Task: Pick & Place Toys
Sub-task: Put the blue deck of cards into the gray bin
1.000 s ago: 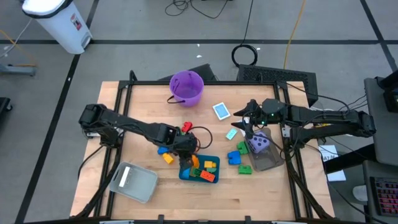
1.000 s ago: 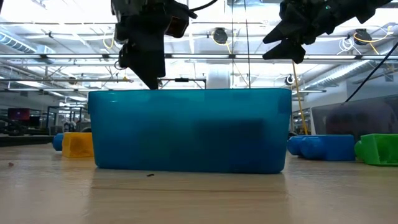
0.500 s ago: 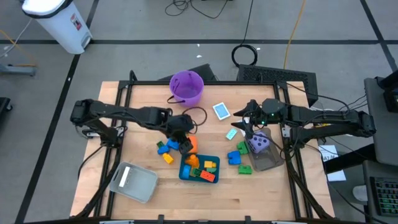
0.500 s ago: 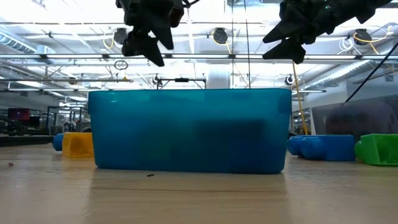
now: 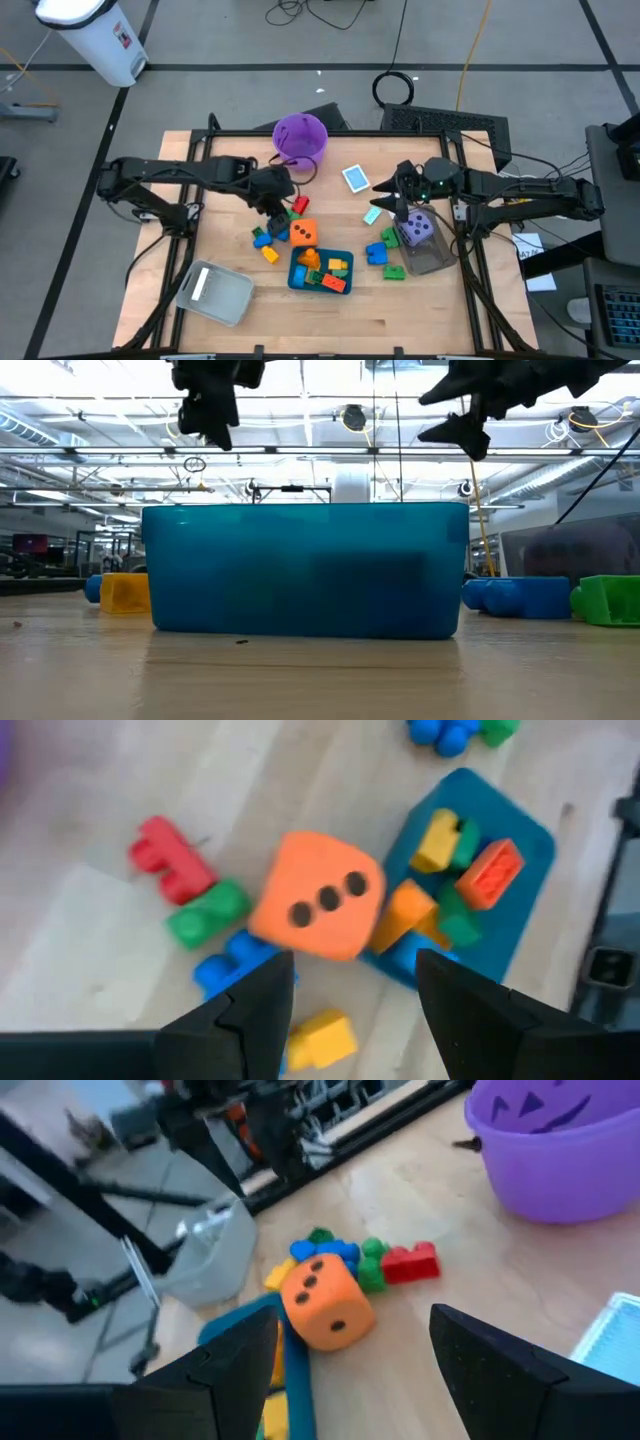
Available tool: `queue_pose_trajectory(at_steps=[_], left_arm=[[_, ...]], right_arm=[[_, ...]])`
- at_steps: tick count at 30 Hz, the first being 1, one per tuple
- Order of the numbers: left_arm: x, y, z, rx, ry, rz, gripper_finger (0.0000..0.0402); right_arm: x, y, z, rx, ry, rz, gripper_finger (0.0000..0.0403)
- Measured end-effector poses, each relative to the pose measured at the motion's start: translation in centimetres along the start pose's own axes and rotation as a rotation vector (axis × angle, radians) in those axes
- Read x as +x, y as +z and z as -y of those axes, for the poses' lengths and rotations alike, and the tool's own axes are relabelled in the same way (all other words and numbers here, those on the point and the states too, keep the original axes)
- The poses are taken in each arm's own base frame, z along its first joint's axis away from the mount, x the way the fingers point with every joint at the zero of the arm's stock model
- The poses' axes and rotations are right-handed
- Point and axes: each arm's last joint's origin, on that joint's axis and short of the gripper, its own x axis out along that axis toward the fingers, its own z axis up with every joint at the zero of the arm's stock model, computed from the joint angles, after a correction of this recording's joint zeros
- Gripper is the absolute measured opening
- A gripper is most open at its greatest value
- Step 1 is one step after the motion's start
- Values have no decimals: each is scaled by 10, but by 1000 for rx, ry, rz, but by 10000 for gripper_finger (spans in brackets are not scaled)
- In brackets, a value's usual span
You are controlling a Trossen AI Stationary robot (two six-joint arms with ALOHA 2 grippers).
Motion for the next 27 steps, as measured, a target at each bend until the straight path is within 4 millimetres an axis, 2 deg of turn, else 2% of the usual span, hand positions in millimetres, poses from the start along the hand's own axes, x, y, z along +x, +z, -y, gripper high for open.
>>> queue_pose_trajectory(at_steps=[6, 9, 15, 18, 21, 24, 27], left_arm=[[-10, 1, -14, 60, 59, 18, 218], [-16, 4, -23, 105, 76, 38, 218], [-38, 15, -48, 106, 84, 171, 218], [-56, 17, -57, 103, 51, 250, 218], [-79, 12, -63, 99, 21, 337, 218], [-102, 6, -63, 94, 7, 437, 218], [-117, -6, -61, 77, -7, 474, 218]], right_arm=[[3, 2, 3, 126, -89, 57, 254], [10, 9, 1, 142, -105, 80, 254], [43, 45, -12, 64, -137, 57, 254], [67, 60, -13, 2, -273, 11, 254], [91, 70, -9, -47, -499, -38, 254], [108, 74, 5, -71, -722, -78, 254], [122, 73, 23, -67, -768, -114, 254]])
